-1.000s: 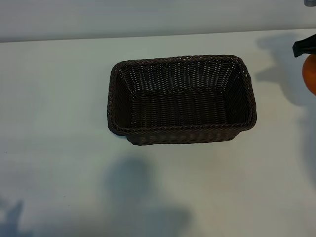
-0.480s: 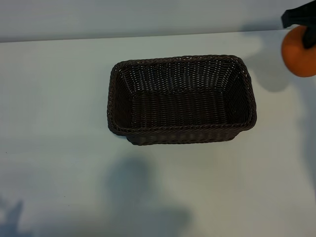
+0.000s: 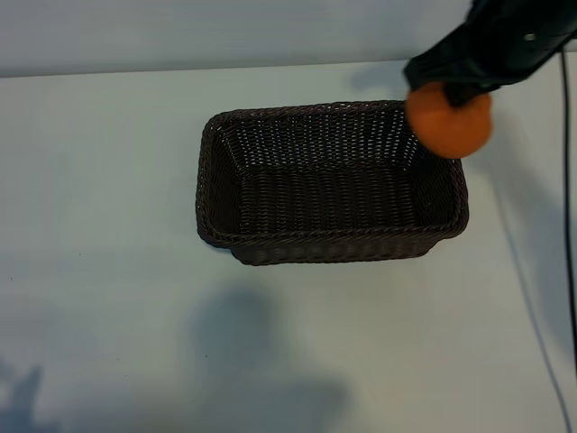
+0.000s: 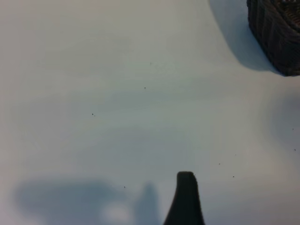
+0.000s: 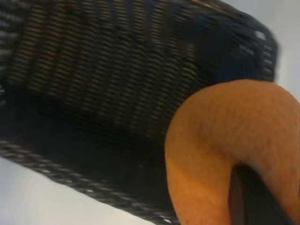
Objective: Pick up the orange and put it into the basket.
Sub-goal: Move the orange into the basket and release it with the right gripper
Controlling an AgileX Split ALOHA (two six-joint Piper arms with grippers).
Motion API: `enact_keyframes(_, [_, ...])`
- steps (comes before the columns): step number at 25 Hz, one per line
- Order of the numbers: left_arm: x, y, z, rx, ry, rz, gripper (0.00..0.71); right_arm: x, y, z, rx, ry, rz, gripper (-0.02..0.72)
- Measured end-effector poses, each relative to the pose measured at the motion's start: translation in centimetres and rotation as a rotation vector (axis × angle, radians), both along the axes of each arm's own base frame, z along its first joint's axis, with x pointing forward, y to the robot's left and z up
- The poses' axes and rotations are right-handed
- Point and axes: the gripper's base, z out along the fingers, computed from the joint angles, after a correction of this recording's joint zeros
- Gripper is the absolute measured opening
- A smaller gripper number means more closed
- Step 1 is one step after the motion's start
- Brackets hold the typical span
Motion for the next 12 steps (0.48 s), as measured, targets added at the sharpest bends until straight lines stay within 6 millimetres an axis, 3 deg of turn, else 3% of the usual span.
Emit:
enact_keyframes(4, [0.0,0.0,0.0,0.0,0.0,0.0,0.591,0.6,2.5,-0.9,-0.02,0.017,0.064,0.069])
enact_keyframes(12, [0.0,0.0,0.0,0.0,0.0,0.0,0.591,2.4,5.5,-5.4,-0.062,0.113,0.121,0.069])
